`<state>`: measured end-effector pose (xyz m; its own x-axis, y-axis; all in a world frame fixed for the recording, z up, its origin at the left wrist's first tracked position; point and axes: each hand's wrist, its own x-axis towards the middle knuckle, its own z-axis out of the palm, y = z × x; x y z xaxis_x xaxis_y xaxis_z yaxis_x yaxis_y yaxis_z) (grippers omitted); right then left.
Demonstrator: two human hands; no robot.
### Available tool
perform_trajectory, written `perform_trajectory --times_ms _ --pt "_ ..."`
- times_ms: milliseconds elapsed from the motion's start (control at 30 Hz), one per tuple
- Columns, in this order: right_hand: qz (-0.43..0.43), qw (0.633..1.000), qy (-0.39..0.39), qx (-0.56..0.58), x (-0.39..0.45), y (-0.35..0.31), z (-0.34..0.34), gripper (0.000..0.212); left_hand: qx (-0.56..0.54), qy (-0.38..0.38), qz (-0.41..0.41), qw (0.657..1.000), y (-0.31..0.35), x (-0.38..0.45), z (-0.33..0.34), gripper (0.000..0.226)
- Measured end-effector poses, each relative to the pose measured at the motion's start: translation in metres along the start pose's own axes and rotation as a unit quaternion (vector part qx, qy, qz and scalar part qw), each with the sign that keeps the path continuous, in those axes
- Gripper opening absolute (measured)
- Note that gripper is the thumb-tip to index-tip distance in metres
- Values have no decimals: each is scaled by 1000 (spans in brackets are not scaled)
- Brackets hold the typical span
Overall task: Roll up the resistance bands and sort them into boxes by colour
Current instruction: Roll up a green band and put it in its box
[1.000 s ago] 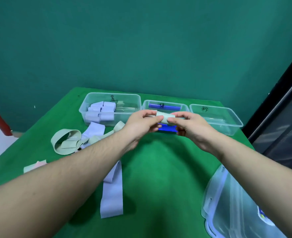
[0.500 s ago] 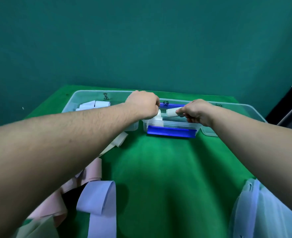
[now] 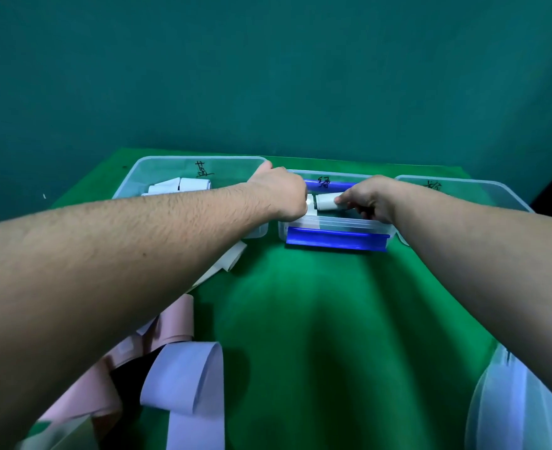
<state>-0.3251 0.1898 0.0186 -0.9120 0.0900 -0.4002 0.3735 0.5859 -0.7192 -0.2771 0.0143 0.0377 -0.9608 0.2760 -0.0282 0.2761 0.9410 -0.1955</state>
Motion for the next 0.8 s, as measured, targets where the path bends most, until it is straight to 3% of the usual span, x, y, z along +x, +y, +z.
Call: perform_trajectory --times_ms 167,500,800 --pt "-7 999 33 -5 5 1 2 16 -5 -2 -2 1000 0 -1 -1 38" --pt "-24 998 0 -50 -1 -3 8 22 -10 0 -5 1000 0 -1 0 39" --pt "-31 995 16 -89 -6 3 0 28 -33 -1 -6 999 0 -2 -1 39"
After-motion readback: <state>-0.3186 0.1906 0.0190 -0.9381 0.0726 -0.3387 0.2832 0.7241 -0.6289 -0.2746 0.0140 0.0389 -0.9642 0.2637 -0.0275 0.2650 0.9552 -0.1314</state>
